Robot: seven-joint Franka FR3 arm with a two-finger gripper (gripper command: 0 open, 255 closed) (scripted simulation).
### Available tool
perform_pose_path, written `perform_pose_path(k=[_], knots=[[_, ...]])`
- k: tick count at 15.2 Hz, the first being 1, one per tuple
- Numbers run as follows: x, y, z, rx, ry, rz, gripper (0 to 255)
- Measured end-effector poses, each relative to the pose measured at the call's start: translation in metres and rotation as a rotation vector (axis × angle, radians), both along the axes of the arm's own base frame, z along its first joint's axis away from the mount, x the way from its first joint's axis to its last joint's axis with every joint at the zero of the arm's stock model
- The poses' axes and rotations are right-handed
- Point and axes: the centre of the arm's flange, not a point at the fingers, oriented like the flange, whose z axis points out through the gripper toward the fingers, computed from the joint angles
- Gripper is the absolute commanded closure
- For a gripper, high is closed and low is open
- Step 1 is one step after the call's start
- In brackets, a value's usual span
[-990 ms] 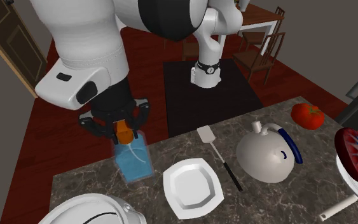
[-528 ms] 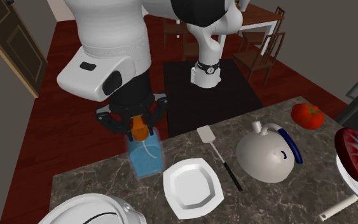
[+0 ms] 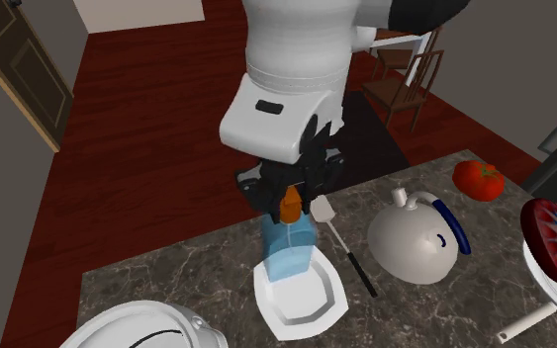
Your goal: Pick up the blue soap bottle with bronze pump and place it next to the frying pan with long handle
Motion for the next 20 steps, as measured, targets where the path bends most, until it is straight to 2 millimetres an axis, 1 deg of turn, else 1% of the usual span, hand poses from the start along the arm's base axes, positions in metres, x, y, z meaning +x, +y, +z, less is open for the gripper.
perform_pose_path(k=[4,6,7,10,12,17,20], knots=[[0.01,0.052,0.005,0.0,0.0,0.0,255],[0.016,0.077,0.0,0.0,0.0,0.0,255],[0.017,0.095,0.0,0.0,0.001,0.001,255],[0.026,0.129,0.003,0.0,0.0,0.0,255],[0.032,0.16,0.004,0.0,0.0,0.0,255],[0.043,0.222,-0.003,0.0,0.0,0.0,255],[0.048,0.26,0.0,0.0,0.0,0.0,255]])
